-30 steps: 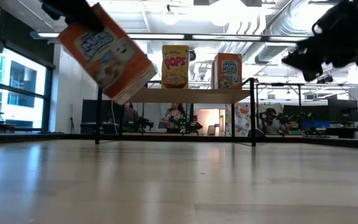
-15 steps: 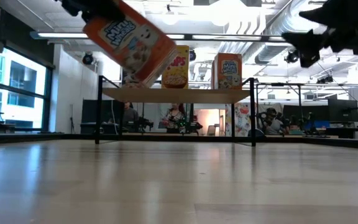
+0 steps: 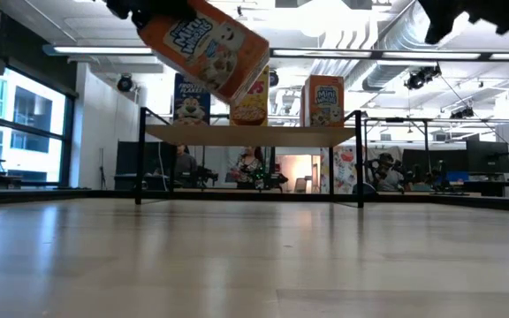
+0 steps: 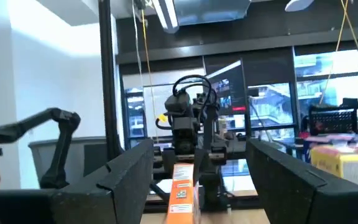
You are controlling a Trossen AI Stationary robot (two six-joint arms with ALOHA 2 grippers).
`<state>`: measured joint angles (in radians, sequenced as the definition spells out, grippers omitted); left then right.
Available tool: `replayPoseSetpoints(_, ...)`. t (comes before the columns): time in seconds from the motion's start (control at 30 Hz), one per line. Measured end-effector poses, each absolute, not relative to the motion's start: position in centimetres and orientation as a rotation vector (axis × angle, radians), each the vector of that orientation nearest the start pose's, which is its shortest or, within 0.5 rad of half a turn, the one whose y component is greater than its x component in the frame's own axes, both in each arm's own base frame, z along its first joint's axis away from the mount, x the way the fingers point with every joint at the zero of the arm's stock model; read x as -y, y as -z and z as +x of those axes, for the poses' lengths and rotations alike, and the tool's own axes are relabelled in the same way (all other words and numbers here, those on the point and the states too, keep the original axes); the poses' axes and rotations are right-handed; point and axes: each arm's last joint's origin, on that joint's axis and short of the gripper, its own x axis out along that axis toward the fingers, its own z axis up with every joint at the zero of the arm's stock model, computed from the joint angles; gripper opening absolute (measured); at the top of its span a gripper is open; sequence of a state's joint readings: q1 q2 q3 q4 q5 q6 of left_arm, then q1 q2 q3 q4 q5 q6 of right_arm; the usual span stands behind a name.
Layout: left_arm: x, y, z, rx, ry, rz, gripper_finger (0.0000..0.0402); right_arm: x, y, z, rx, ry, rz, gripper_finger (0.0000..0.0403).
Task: Stack cereal on shelf
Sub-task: Put the orange cereal box and aligned with the other orange cereal boxes on the shelf
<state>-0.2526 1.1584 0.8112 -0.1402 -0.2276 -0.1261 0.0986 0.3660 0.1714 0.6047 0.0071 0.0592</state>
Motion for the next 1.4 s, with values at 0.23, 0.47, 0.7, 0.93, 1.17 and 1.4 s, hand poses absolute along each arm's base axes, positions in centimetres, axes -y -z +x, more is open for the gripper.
replayPoseSetpoints(0.23,5.2,-28.0,24.6,-0.442,-0.012,0.016,0.0142,-1.0,-27.7,13.0,0.281,0.01,0.021,0.0248)
replayPoseSetpoints(0.47,5.5,-30.0,25.8,-0.454,-0.016,0.087,0.0142,-1.1,-29.2,15.4,0.08,0.052,0.002,0.0248)
replayPoseSetpoints(0.7,5.4,-30.1,28.0,-0.575,-0.033,0.136,0.0142,-1.3,-29.5,17.8,-0.008,0.052,-0.01,0.0248)
replayPoseSetpoints(0.93,5.1,-29.1,30.7,-0.644,-0.059,0.126,0.0142,-1.5,-28.3,20.1,-0.094,0.055,-0.02,0.0248)
replayPoseSetpoints(1.17,4.9,-29.2,33.1,-0.655,-0.048,0.109,0.0142,-1.7,-26.7,22.0,-0.151,0.051,-0.027,0.0248)
replayPoseSetpoints(1.4,4.5,-29.3,35.1,-0.655,-0.076,0.075,0.0142,-2.0,-25.2,23.5,-0.203,0.014,-0.021,0.0248)
